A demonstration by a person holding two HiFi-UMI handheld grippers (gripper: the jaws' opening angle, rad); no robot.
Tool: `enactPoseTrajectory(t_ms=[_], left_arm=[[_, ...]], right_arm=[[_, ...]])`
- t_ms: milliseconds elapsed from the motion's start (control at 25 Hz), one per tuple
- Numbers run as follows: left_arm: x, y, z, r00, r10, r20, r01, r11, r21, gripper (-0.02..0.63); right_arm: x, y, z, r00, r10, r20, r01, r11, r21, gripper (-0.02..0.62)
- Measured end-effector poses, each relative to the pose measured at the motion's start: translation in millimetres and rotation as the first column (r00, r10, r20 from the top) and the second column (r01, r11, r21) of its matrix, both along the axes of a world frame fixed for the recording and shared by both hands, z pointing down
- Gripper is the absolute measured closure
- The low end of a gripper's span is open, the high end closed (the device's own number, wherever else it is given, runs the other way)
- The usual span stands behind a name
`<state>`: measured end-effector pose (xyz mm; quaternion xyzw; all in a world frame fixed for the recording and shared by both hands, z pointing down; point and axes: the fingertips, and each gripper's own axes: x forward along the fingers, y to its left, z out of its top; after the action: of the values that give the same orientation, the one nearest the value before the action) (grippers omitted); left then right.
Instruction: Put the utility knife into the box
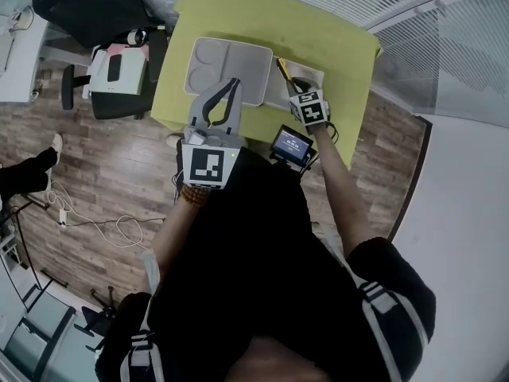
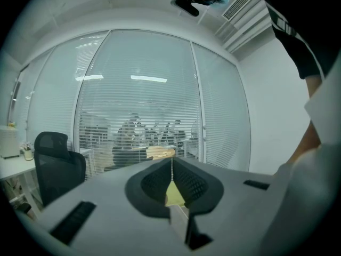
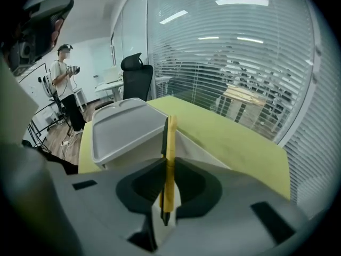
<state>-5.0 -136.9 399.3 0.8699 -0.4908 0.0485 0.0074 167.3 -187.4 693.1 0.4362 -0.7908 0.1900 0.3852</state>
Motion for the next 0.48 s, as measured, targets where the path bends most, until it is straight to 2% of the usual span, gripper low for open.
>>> enactPoseTrajectory(t_ms=[480], left_arm=[[-12,-3,-3,1.0,-0.02,-0.009,0.02,1.0,0.002,0.588]], right_arm=[[-1,4,24,0.999,-0.01,-0.053,0.004,0.993,-0.115,0.551]])
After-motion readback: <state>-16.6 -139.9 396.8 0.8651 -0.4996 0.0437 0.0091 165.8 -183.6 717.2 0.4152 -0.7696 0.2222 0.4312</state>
